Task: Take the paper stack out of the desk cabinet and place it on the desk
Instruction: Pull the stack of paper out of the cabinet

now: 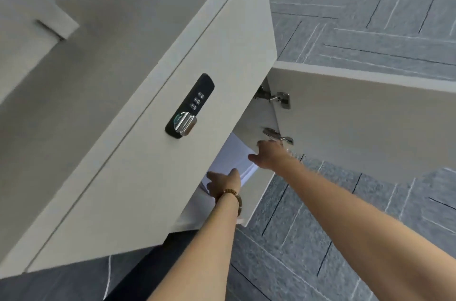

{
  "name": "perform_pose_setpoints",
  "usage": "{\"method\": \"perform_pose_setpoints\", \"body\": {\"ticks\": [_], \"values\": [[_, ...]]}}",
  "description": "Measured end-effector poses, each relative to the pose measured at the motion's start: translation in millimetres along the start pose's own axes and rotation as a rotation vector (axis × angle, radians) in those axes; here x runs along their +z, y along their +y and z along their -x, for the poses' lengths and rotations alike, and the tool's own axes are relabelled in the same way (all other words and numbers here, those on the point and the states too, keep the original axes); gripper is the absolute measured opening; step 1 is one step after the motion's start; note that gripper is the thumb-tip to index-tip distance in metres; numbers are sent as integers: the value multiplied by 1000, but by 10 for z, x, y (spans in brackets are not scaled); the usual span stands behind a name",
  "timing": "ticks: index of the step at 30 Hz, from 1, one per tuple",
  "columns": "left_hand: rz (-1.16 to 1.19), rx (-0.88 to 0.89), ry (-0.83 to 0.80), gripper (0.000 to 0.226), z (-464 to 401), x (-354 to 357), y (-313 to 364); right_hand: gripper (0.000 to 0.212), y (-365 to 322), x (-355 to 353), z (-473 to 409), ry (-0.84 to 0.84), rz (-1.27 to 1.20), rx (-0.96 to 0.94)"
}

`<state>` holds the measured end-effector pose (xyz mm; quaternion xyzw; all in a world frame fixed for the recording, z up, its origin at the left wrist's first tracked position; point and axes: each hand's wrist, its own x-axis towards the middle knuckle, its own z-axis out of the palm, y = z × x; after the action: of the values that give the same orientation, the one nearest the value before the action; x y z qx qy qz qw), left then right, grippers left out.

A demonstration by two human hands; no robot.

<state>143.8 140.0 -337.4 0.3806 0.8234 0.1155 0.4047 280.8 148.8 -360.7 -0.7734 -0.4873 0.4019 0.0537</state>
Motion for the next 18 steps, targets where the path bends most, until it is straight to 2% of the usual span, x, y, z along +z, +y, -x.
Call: {"method": "perform_pose_setpoints", "body": {"ticks": [4,10,14,18], "values": [[18,-69,26,68,-458,213,-108,43,78,253,-360,-77,-79,44],[40,-232,81,70,-946,516,-288,51,171,616,-751,-149,-99,52],[110,-310,118,71,-993,803,-419,53,199,803,-957,-132,-108,38],[80,-292,180,72,-1143,938,-518,55,258,906,-1127,-85,-72,30]]}}
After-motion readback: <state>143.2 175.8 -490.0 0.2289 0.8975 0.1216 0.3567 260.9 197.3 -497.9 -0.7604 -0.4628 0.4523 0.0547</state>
